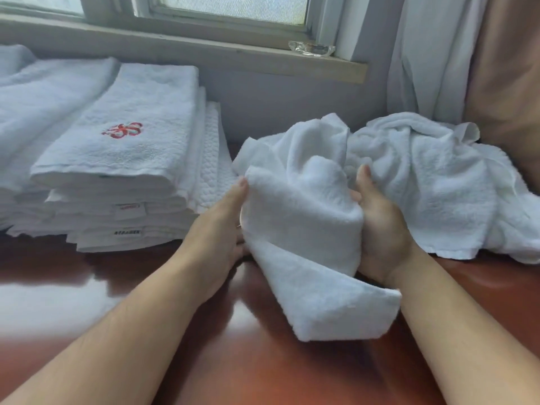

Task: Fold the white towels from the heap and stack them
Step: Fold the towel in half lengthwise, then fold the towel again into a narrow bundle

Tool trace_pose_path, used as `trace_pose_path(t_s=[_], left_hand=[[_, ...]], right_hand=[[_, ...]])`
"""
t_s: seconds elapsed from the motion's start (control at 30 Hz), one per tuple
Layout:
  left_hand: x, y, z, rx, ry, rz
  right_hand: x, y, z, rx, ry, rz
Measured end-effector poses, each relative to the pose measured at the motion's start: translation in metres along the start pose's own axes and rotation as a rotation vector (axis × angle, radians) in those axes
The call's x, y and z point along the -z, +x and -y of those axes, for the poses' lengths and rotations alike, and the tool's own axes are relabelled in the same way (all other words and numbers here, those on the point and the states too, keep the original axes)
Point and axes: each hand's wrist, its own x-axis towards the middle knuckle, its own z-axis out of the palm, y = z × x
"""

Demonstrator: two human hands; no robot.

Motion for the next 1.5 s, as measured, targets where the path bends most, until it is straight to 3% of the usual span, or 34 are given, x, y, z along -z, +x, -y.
trace_pose_path(t_s=[0.17, 0.27, 0.33, 0.43, 0.47, 0.57, 0.63, 0.7, 0.8, 0.87, 0.93, 1.0, 1.1, 1.2, 1.3, 1.4, 1.5], left_hand=[[0.002, -0.004, -0.009, 0.006, -0.134, 0.174], [0.004, 0.000, -0.006, -0.014, 0.108, 0.161], [0.003, 0.002, -0.001, 0.008, 0.165, 0.120], [0.006, 0.002, 0.001, 0.045, 0.053, -0.064], [0.008, 0.003, 0.001, 0.047, 0.002, -0.119], [0.007, 0.001, -0.003, 0.018, -0.170, -0.185], [0.004, -0.001, -0.005, -0.001, -0.306, -0.145], [0.002, -0.001, -0.007, -0.043, -0.449, -0.088], [0.007, -0.003, -0.013, -0.160, -0.626, -0.032], [0.009, -0.004, -0.019, -0.196, -0.643, -0.067], [0.009, -0.003, -0.019, -0.179, -0.524, -0.140], [0.007, -0.003, -0.017, -0.108, -0.365, -0.190], [0.003, -0.004, -0.012, -0.018, -0.238, -0.139], [0.003, -0.008, -0.014, 0.019, -0.111, -0.033], [0.001, -0.010, -0.010, 0.004, 0.055, -0.013], [-0.004, -0.012, -0.009, -0.052, 0.216, -0.016], [-0.002, -0.012, -0.013, -0.011, 0.155, -0.064]], right_hand=[[0.007, -0.015, 0.005, -0.182, -0.226, 0.184], [0.007, -0.008, 0.003, -0.185, -0.250, 0.231], [0.008, -0.002, -0.003, -0.121, -0.229, 0.032], [0.005, 0.003, -0.004, 0.134, -0.458, -0.388], [0.004, 0.003, -0.002, 0.183, -0.461, -0.430], [0.002, 0.007, 0.005, 0.102, -0.252, -0.269], [0.001, 0.004, 0.005, 0.055, -0.256, -0.239], [-0.006, -0.001, 0.003, 0.102, -0.208, -0.222], [-0.008, -0.007, 0.004, 0.266, 0.095, -0.112], [-0.013, -0.010, 0.007, 0.383, 0.088, -0.210], [-0.007, -0.011, 0.008, 0.380, 0.016, -0.366], [-0.002, -0.008, 0.009, 0.313, 0.054, -0.366], [0.002, -0.009, 0.009, 0.115, 0.096, -0.076], [0.009, -0.018, 0.008, -0.042, -0.062, 0.216], [0.009, -0.026, 0.008, -0.150, -0.272, 0.363], [0.004, -0.021, 0.010, -0.153, -0.308, 0.260], [0.012, -0.008, 0.010, -0.121, -0.280, -0.088]])
